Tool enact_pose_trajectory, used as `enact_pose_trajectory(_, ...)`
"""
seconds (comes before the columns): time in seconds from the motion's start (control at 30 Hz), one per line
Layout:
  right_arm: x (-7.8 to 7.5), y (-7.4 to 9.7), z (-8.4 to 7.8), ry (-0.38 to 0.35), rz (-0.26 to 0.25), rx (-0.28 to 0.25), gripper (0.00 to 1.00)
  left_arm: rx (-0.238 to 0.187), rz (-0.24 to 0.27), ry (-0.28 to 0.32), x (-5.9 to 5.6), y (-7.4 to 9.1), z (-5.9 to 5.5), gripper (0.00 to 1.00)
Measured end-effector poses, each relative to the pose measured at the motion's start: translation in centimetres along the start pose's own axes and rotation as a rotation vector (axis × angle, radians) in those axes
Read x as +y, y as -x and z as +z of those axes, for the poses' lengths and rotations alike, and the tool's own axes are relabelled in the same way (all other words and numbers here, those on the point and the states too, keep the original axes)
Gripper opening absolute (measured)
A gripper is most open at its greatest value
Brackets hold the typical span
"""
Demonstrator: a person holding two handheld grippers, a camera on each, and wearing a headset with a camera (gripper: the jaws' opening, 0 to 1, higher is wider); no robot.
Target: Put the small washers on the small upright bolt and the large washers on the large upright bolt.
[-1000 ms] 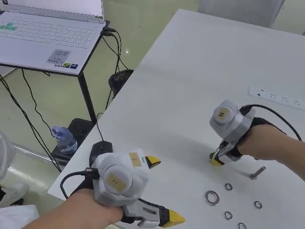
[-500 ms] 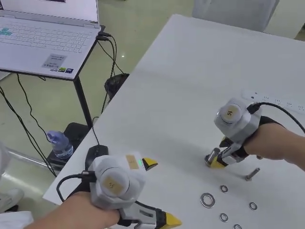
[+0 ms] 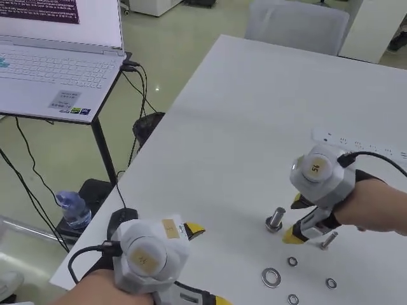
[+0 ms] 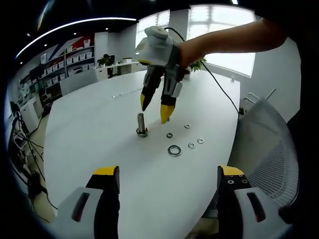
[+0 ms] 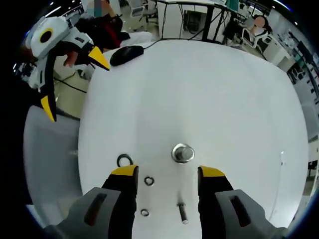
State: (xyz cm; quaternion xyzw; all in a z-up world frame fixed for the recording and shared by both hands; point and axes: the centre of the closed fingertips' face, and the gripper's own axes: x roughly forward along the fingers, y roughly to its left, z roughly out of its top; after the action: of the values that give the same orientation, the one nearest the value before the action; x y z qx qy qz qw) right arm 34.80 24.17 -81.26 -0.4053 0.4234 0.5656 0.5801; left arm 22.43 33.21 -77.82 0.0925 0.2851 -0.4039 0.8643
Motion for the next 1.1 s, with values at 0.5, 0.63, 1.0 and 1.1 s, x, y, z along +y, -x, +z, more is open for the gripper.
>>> enact_pose_trajectory(0.5,3.6,0.6,0.0,0.001,0.002,-0.050,0.52,0.018,0.003,0.004,-0.4,0.1,-0.6,0.79)
enact_pose_trajectory(0.63,4.7,0.3,0.1,0.003,0.013,-0.069,0.53,0.014,0.002,0.004,-0.5,0.1,-0.5,0.78)
enact_pose_trajectory(1.0,7.6,-0.2,-0.6,0.052,0.017,-0.065,0.52,0.010,0.009,0.001,-0.9,0.3,-0.6,0.78)
enact_pose_trajectory(1.1,7.8,-0.5,-0.8,0.090,0.001,-0.046,0.49,0.010,0.009,-0.001,-0.9,0.4,-0.7,0.77)
